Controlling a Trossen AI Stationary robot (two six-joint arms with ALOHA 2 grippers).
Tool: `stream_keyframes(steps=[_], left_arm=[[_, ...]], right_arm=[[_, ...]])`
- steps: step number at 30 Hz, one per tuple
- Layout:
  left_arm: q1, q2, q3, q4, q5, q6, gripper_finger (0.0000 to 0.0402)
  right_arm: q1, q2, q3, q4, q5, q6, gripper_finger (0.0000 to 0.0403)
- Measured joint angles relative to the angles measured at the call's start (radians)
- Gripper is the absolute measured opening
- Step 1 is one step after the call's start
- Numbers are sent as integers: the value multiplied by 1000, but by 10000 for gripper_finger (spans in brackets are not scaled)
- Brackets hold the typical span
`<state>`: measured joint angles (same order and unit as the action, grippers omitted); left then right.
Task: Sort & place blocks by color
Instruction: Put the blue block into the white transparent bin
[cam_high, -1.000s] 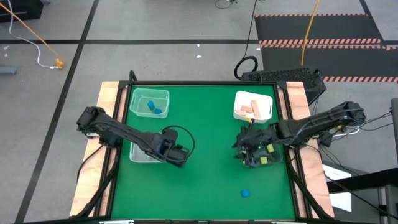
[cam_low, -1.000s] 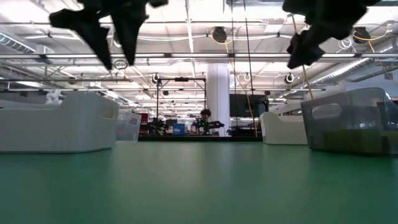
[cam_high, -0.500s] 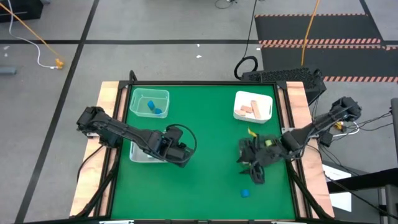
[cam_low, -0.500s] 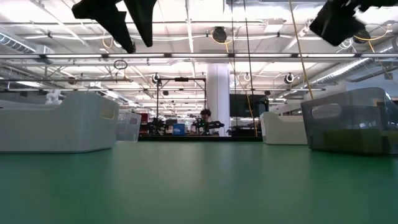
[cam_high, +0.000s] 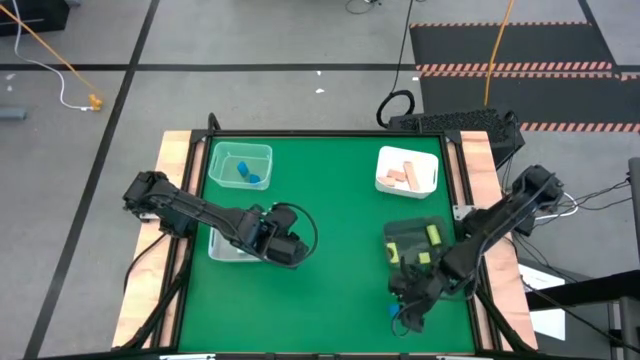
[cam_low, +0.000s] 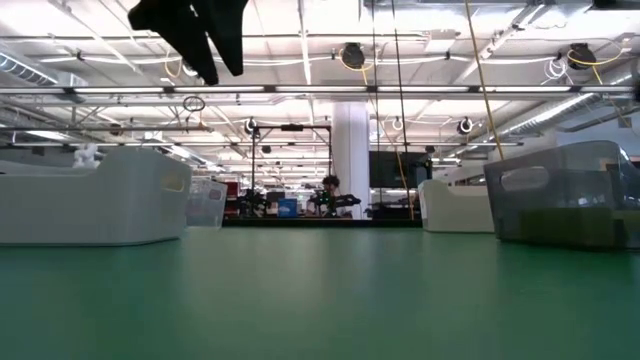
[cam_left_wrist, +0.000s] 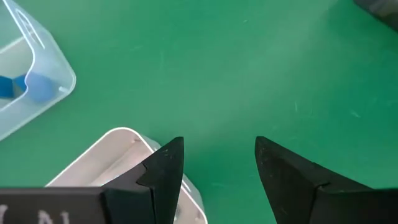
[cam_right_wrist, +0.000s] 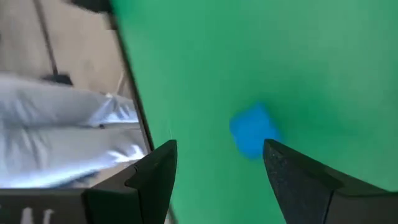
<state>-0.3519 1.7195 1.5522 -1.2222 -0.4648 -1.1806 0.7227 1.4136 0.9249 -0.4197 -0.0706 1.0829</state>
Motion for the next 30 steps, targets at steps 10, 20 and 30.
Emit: stream_keyframes(steps=[10,20,30], left_arm=[[0,0,0,0,-30,55,200],[-12,0,0,0,-34,69,200],[-42,0,-1,0,-34,21,200]], right_arm=[[86,90,0,-1,25,61,228],[125,89,0,-27,255,-348,228],[124,145,0,7,256,-475,228]])
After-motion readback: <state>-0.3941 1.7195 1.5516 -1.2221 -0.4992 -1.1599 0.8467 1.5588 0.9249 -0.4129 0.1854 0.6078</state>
